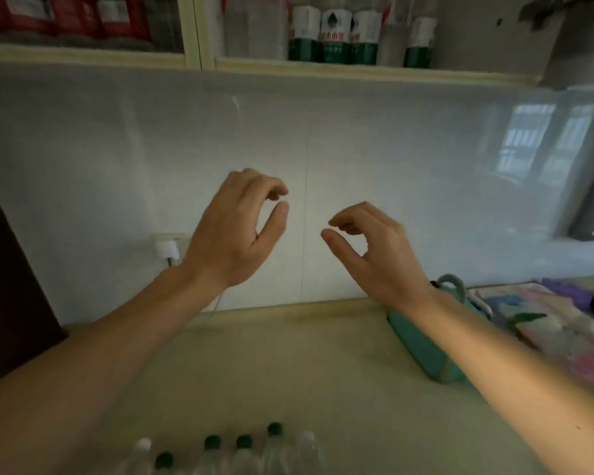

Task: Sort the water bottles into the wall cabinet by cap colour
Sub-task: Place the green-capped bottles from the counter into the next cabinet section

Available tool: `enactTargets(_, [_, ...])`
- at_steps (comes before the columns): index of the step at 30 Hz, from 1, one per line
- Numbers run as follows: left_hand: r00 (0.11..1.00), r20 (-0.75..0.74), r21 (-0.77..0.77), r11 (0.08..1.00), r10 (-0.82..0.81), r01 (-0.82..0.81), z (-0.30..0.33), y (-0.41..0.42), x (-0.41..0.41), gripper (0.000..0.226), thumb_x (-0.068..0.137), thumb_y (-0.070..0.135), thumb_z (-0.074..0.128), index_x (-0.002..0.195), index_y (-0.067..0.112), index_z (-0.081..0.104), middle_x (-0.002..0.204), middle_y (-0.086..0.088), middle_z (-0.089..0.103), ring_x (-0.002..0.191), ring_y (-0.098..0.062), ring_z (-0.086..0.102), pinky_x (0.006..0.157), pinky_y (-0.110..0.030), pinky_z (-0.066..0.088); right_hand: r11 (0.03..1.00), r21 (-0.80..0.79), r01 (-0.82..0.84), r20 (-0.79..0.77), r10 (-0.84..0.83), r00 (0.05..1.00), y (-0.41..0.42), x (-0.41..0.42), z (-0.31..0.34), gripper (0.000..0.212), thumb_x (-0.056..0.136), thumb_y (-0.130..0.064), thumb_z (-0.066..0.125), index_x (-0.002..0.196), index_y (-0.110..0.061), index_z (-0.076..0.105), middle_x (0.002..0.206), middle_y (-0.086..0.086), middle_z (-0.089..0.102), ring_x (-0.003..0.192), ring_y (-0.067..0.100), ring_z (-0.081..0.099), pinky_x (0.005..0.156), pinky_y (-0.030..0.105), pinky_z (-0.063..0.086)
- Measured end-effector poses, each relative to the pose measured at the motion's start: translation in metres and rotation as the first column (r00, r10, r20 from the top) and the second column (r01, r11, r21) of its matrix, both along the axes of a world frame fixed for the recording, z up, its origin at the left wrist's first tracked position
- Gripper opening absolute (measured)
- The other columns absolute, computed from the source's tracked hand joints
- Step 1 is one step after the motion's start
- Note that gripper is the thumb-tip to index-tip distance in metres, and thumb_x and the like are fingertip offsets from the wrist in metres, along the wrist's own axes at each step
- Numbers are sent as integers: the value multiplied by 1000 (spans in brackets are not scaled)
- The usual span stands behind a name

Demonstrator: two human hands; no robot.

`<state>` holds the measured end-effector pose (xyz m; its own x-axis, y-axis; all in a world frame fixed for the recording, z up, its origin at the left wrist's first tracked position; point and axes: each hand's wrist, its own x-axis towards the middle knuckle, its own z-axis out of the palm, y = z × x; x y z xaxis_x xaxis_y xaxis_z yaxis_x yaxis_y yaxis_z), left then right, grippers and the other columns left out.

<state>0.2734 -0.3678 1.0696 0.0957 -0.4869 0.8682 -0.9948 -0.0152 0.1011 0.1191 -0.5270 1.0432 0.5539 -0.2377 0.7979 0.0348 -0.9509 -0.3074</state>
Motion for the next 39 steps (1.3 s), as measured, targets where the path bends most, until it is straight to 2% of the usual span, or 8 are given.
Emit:
enactTargets(7, [967,-239,369,929,93,2,-154,33,-4,38,99,49,45,120,20,59,113,13,49,100,1,44,80,-31,50,978,194,79,-318,-13,948,24,-24,-131,28,96,-32,66,112,-9,69,106,1,64,94,15,61,87,36,52])
enactTargets(11, [857,-343,671,739,385,-63,-233,39,-13,43,94,54,58,125,24,56,120,8,55,100,-10,53,84,-36,51,918,342,200,-541,19,841,34,-22,-203,33,96,-43,63,116,-17,67,110,-5,63,86,7,58,77,24,46])
enactTargets(14, [725,-427,802,597,540,28,-280,39,-21,49,91,52,66,129,23,54,121,3,59,101,-14,55,87,-37,52,859,440,263,-657,108,746,39,-18,-253,37,96,-40,64,121,-14,65,116,2,65,94,13,62,80,23,45])
enactTargets(21, [511,-525,829,545,680,126,-340,12,-26,55,91,39,72,136,15,52,130,-7,62,109,-22,62,89,-34,52,668,550,502,-801,249,545,23,-13,-328,50,97,-42,62,135,-11,55,126,7,62,108,20,60,84,28,45])
enactTargets(26, [467,-454,876,475,759,80,-360,-11,-24,54,92,40,71,136,15,53,125,-6,66,105,-23,65,90,-39,55,562,637,528,-764,372,527,19,8,-349,57,96,-43,62,141,-10,49,124,7,60,108,22,60,91,36,51])
enactTargets(30, [448,-434,890,450,781,77,-371,-25,-23,56,91,41,71,137,15,51,127,-6,65,101,-21,63,68,-24,44,524,634,568,-772,394,498,20,25,-358,48,91,-38,65,130,-10,57,122,10,65,106,23,62,83,34,52])
enactTargets(33, [390,-456,887,444,800,126,-378,-28,-23,57,92,35,71,140,13,49,131,-9,62,111,-25,62,84,-33,51,502,655,565,-754,379,537,20,30,-361,30,86,-29,71,106,-7,67,109,16,72,84,19,61,71,33,50])
enactTargets(39, [310,-603,794,588,735,153,-372,-28,-13,44,92,25,70,133,15,56,128,-8,62,109,-22,61,87,-32,51,410,736,538,-676,422,604,9,25,-354,36,83,-33,79,107,-11,64,95,11,72,82,20,71,72,37,59])
